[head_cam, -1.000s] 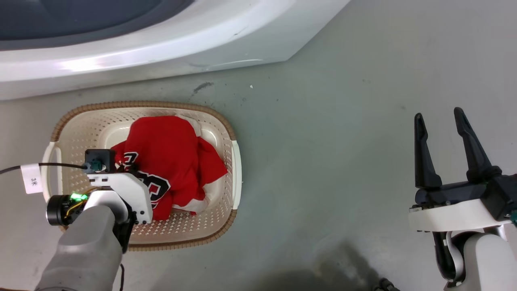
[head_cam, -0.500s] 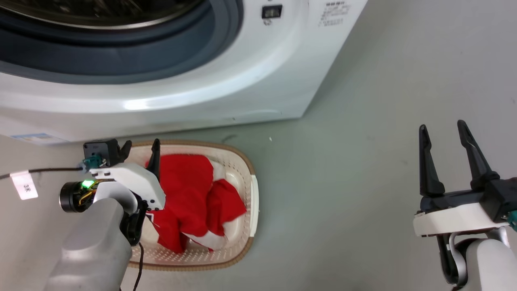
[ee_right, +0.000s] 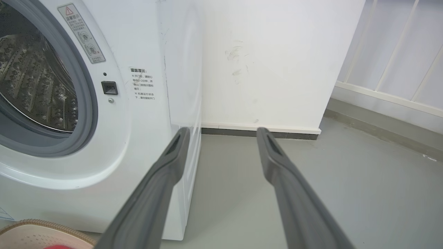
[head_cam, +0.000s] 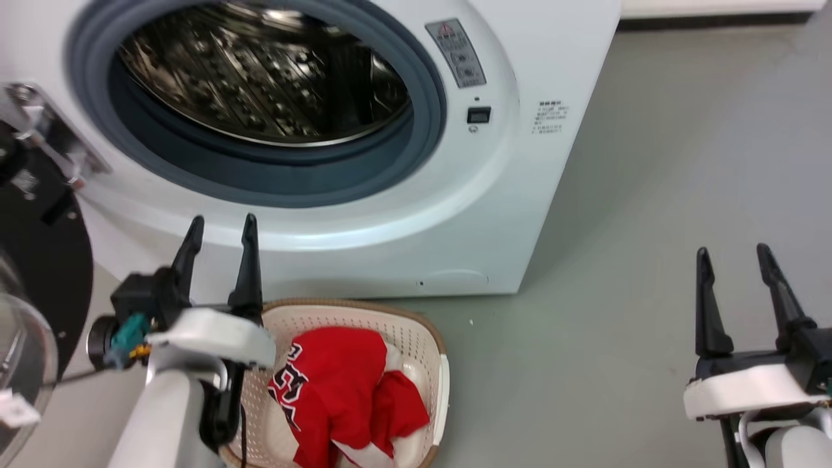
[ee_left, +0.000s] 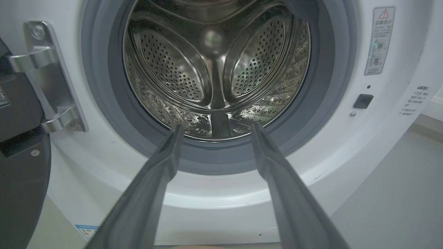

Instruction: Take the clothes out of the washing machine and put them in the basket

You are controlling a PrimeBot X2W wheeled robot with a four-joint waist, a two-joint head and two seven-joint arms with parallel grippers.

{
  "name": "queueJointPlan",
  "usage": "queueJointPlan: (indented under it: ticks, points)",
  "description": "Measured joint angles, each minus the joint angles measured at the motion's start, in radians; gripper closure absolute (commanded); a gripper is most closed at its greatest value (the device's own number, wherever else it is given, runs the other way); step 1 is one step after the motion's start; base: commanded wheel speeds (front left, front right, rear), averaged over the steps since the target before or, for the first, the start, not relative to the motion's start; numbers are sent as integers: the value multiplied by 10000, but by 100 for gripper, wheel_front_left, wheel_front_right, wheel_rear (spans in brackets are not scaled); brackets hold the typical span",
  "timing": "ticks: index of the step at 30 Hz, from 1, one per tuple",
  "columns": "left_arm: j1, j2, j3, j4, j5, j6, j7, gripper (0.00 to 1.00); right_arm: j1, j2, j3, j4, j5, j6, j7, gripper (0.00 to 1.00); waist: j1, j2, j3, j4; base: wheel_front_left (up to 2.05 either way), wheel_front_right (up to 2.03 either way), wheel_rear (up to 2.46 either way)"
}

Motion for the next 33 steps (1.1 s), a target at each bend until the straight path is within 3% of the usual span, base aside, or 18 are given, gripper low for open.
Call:
queueJointPlan:
  ticks: [6,11,18,33]
  points:
    - [1604,-508,623,-1434,1235,-23,0,0,523,4,102,-4,98,0,0,0,-1,1,-825,132,0,0,0]
    - [2695,-926,803,-2295,2142,242,-2,0,990,6,232,-50,280,0,0,0,0,0,-1280,121,0,0,0]
    - [3323,-1262,1131,-2406,2449,311,0,0,1176,4,397,-58,550,0,0,0,0,0,-1532,-129,0,0,0]
    - [3342,-1427,1375,-2186,3014,267,0,0,1307,4,493,-79,579,0,0,0,2,0,-1592,-151,0,0,0]
